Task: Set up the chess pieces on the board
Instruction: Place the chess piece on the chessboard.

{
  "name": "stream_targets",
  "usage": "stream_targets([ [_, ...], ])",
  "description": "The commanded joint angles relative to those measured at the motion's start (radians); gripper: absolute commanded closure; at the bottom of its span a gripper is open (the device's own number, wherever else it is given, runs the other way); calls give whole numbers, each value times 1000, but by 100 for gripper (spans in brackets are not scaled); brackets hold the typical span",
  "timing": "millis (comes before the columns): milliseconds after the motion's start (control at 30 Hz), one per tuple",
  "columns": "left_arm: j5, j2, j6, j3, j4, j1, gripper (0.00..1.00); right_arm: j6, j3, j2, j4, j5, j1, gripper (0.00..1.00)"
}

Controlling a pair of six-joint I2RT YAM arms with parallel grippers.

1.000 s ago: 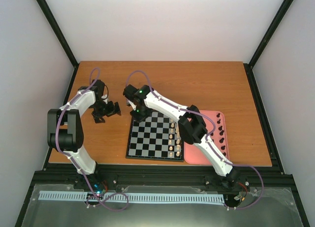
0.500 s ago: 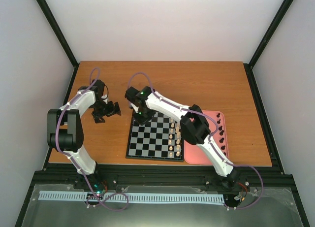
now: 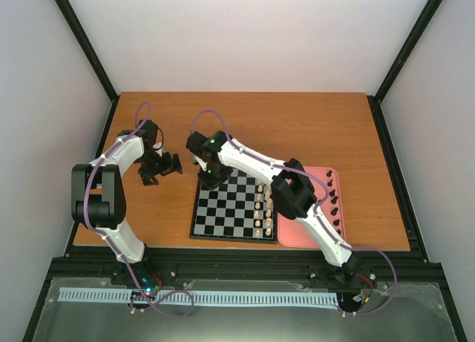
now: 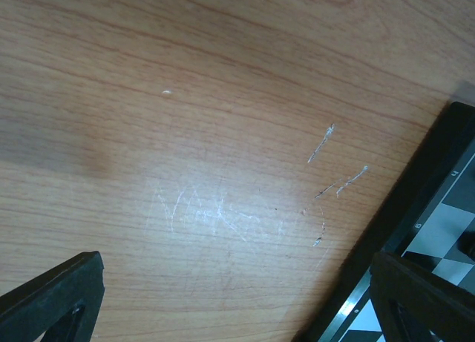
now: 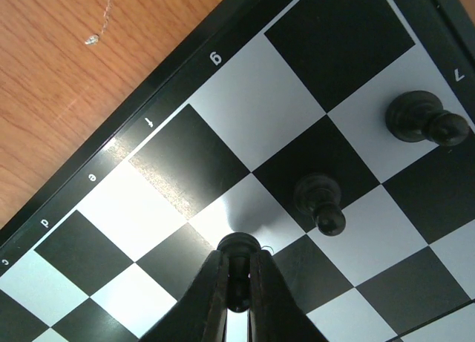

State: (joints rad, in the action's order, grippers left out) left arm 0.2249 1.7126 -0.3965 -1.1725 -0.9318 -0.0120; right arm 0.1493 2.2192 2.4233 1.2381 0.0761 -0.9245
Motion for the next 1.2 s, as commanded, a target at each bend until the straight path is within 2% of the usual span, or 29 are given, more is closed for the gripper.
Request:
stream_targets([
  [0, 0, -10, 0, -14, 16, 5, 0, -10, 32, -4, 15, -4, -8, 97],
  [533, 2, -7, 0, -15, 15, 5, 0, -26, 44, 13, 35, 29, -11, 82],
  [1067, 4, -11, 2, -9, 18, 4, 0, -24, 39, -13, 36, 20, -19, 75],
  [1167, 4, -14, 2, -9, 17, 4, 0, -14, 46, -50, 35, -15, -19, 67],
])
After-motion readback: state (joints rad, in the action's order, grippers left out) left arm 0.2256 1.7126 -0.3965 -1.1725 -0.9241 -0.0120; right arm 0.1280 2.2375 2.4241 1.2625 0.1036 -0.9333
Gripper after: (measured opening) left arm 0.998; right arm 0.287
